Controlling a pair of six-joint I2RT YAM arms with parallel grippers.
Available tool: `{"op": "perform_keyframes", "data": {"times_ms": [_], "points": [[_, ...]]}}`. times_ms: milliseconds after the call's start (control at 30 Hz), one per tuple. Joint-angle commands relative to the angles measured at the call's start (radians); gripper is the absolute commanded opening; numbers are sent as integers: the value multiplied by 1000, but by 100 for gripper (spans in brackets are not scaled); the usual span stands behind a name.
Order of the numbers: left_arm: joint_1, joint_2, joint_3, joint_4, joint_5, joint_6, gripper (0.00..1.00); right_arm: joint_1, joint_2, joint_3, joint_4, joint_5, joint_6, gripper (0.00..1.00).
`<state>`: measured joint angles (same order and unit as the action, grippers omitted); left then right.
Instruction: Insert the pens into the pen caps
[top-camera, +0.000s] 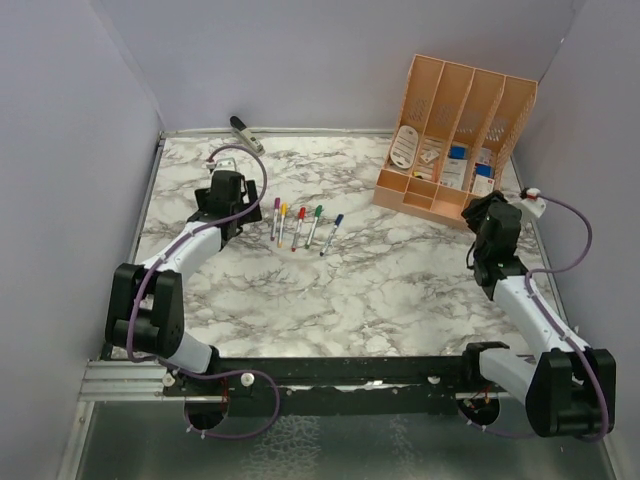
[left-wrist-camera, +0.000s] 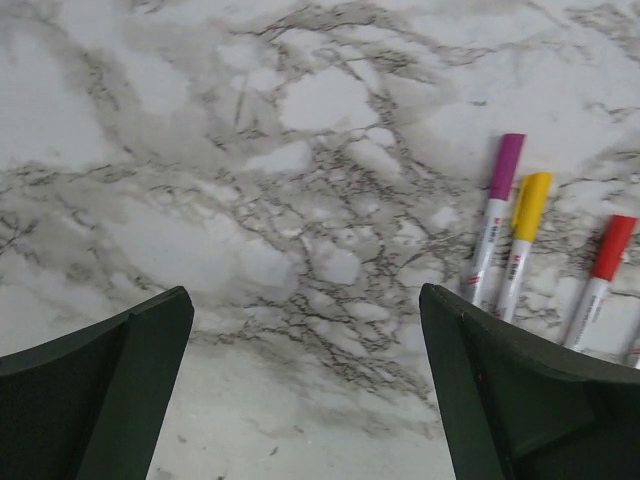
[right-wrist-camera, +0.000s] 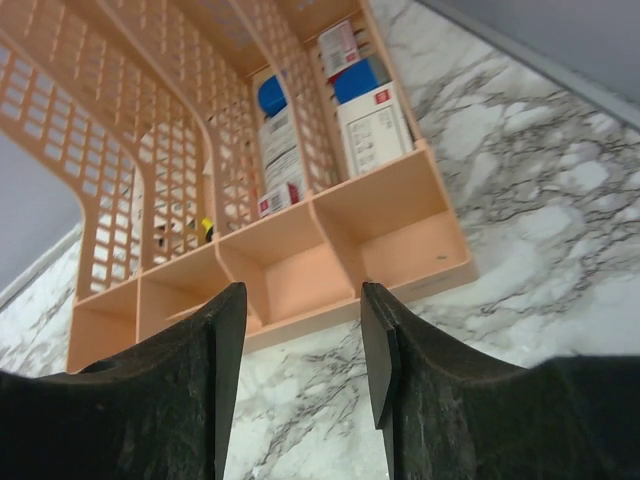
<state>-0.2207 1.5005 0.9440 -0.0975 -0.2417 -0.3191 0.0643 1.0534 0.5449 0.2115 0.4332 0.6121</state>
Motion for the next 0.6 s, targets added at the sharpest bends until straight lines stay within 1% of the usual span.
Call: {"op": "perform_keyframes", "data": {"times_ms": [0,67,167,567], "points": [[15,-79,-41,17,-235,0,99,-71,-29,-6,-58,39,79,51],[15,-93,-50,26,-297,1,99,-83,-24,-2,-65,40,82,52],[15,-117,-72,53,-335,8,99,-90,-12,2,-71,25,86,52],[21,-164,-108,100,-314,-6,99,-90,15,-2,-69,4,84,53]]}}
